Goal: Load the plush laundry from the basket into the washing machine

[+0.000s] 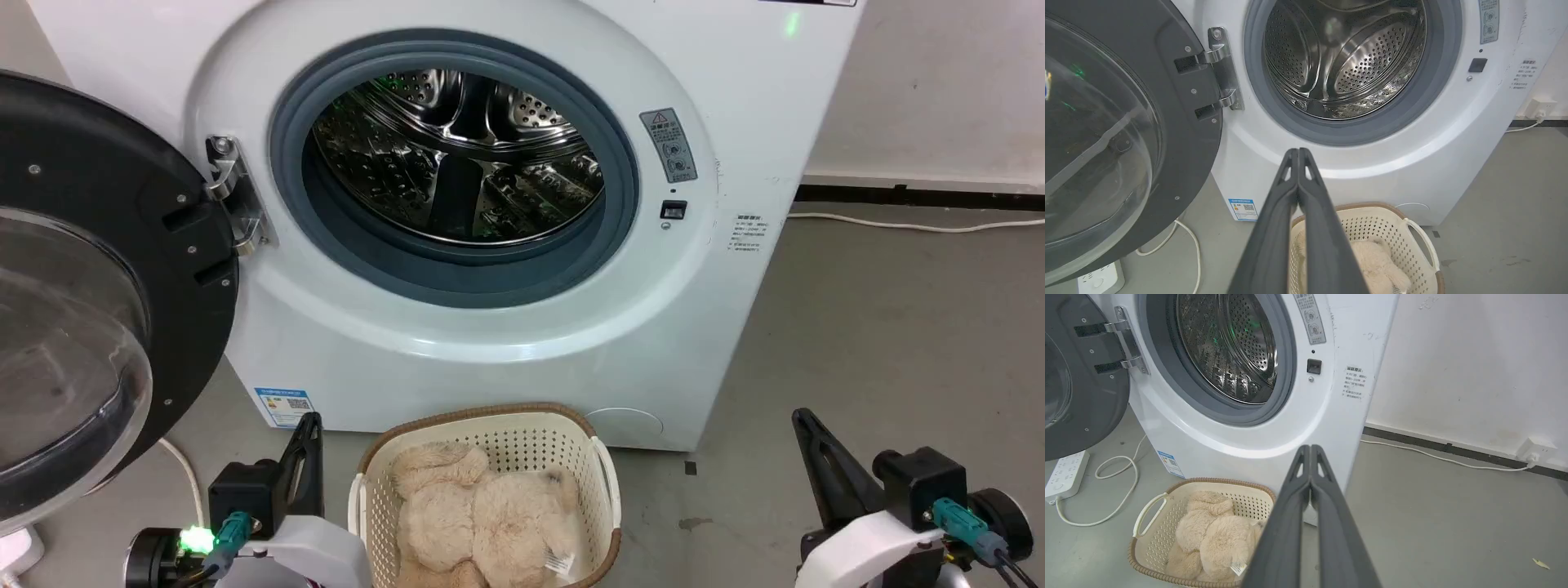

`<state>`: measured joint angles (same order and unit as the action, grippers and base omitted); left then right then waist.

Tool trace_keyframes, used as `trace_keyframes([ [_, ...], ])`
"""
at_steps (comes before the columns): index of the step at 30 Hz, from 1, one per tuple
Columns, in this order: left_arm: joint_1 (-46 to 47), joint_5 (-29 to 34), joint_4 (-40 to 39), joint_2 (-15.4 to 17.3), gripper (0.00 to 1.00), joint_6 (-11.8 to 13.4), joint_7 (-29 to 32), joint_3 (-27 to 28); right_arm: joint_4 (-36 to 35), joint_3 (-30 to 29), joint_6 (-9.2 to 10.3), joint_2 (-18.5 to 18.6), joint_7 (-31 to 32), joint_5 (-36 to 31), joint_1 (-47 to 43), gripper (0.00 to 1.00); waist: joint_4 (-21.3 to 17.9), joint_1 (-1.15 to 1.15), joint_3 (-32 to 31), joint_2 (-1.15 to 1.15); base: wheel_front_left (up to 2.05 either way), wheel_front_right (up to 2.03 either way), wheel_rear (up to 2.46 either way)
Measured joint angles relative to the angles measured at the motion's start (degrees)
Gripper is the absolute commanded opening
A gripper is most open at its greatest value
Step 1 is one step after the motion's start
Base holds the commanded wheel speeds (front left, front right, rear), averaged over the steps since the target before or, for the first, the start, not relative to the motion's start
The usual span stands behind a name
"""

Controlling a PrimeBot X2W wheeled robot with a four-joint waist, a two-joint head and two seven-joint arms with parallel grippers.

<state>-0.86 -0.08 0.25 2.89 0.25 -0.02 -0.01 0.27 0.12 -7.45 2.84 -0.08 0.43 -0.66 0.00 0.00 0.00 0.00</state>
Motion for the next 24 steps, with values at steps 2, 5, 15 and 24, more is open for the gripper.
trace_keyframes([
  [2,0.00,0.00,0.00,0.00,0.00,0.00,-0.01,-0.01,0.00,0.01,0.00,0.00,0.00,0.00,0.00,0.00,0.00,0.00,0.00,0.00,0.00,0.00,0.00],
  [5,0.00,0.00,0.00,0.00,0.00,0.00,-0.01,0.00,0.00,0.01,0.00,0.00,0.00,0.00,0.00,0.00,0.00,0.00,0.00,0.00,0.00,0.00,0.00],
  [15,0.00,0.00,0.00,0.00,0.00,0.00,0.00,0.00,0.00,0.00,0.00,0.00,0.00,0.00,0.00,0.00,0.00,0.00,0.00,0.00,0.00,0.00,0.00],
  [24,0.00,0.00,0.00,0.00,0.00,0.00,-0.01,0.01,0.00,0.01,0.00,0.00,0.00,0.00,0.00,0.00,0.00,0.00,0.00,0.00,0.00,0.00,0.00],
])
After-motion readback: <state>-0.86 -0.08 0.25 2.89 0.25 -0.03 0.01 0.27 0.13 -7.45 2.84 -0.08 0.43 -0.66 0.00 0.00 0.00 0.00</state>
